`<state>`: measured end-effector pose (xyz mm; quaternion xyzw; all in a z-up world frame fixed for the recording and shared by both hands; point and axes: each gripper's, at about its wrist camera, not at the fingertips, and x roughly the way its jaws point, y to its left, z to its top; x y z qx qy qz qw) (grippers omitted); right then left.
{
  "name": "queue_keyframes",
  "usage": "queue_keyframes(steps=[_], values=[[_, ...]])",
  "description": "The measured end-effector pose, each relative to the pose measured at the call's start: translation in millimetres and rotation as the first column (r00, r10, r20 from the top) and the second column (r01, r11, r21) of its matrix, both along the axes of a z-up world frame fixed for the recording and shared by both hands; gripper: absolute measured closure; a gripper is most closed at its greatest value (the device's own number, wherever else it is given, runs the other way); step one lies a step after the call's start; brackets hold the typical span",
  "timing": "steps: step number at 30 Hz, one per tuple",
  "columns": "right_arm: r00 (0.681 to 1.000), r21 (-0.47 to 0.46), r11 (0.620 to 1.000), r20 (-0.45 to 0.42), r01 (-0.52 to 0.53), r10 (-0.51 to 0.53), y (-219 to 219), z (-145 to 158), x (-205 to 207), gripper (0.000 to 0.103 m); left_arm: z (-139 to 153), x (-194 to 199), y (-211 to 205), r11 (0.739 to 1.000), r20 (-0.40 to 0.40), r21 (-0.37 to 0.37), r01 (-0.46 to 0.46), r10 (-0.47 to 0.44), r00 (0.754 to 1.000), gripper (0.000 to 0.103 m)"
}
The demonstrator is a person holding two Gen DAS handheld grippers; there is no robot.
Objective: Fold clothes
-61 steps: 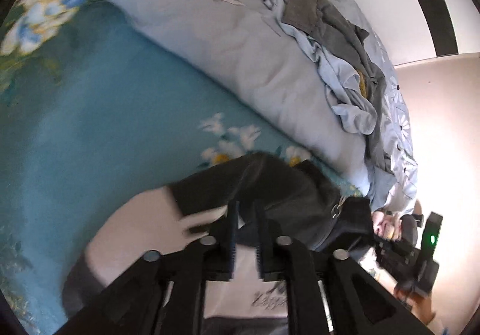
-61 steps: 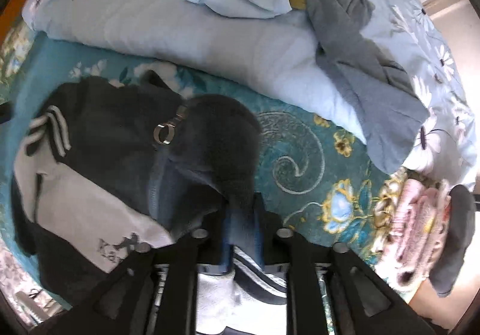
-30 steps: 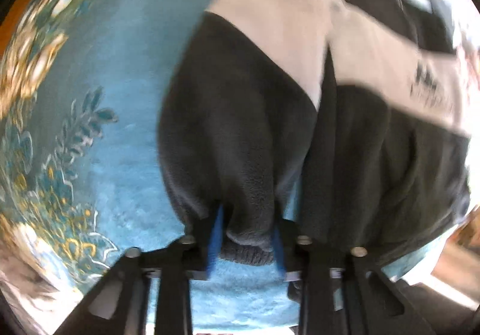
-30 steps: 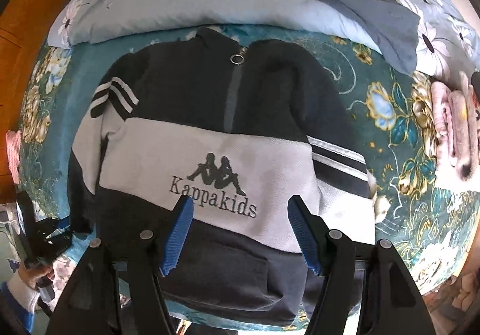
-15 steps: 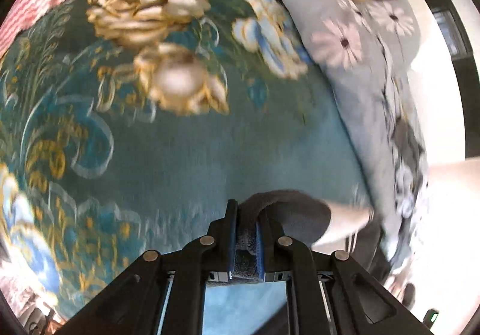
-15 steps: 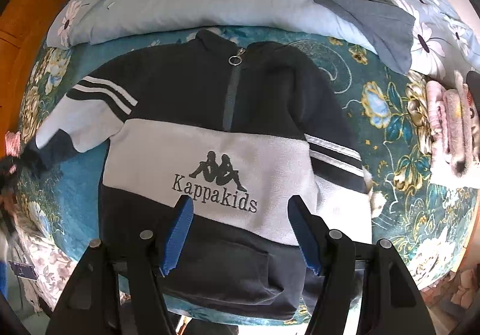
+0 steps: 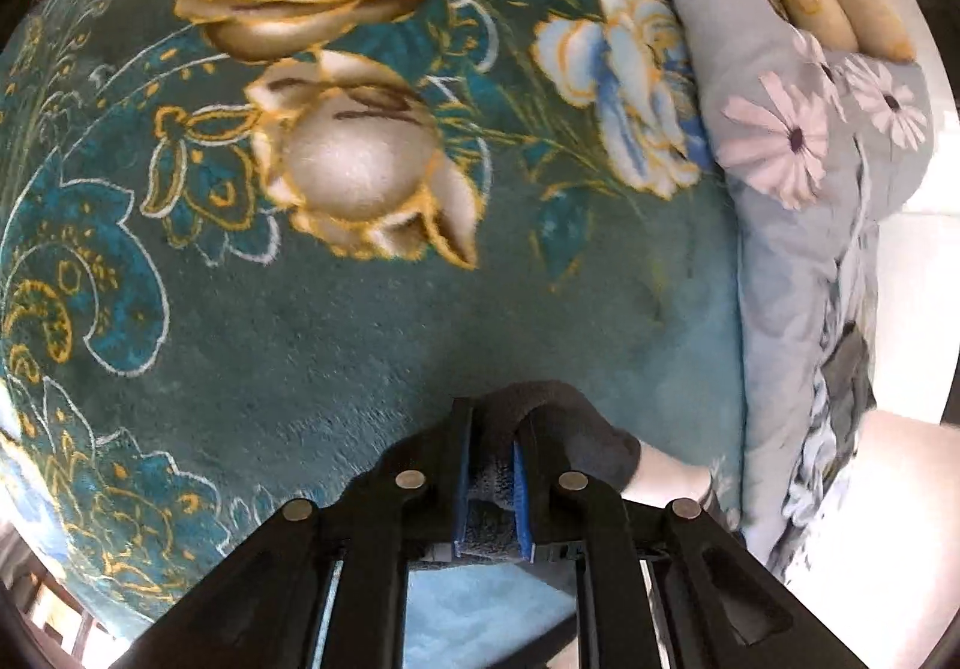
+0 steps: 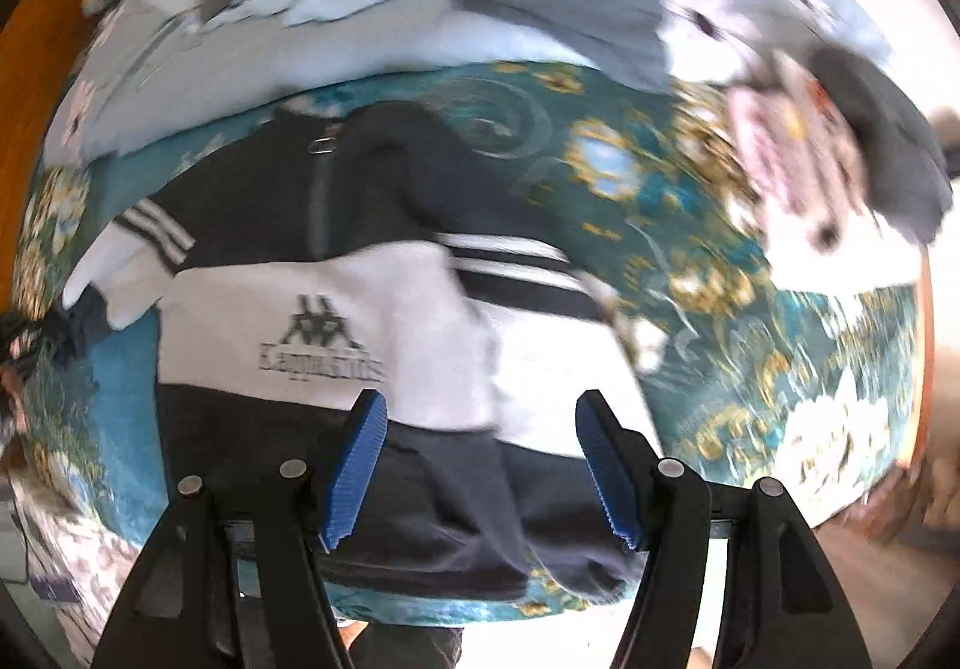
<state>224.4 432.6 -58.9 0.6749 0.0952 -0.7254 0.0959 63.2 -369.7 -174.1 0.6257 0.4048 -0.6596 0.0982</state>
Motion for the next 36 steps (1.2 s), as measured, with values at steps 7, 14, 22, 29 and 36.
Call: queue_keyframes(steps=[7,14,22,29,36], values=[[0.965,-0.004,0.968,0.074,0.252,-0.251,93,-28,21,0.036,35,20,24,0.993,-0.034,-0.112,0.032,-0.036,0.999,0.055],[0.896,-0.041,0.912,0.210,0.408,-0.391,158,-91,44,0.036,40,87,108,0.999,-0.001,0.019,0.043,-0.043,0.999,0.053],[0.895,-0.114,0.907,0.253,0.405,-0.368,195,-141,43,0.036,58,121,234,0.962,0.059,0.114,0.248,-0.256,0.965,0.052],[0.928,-0.202,0.929,0.273,0.311,-0.251,192,-173,25,0.036,89,116,292,0.936,0.007,0.096,0.338,-0.340,0.940,0.046],[0.938,-0.187,0.951,0.294,0.247,-0.186,180,-174,39,0.082,101,114,334,0.936,0.007,0.079,0.343,-0.344,0.939,0.045]])
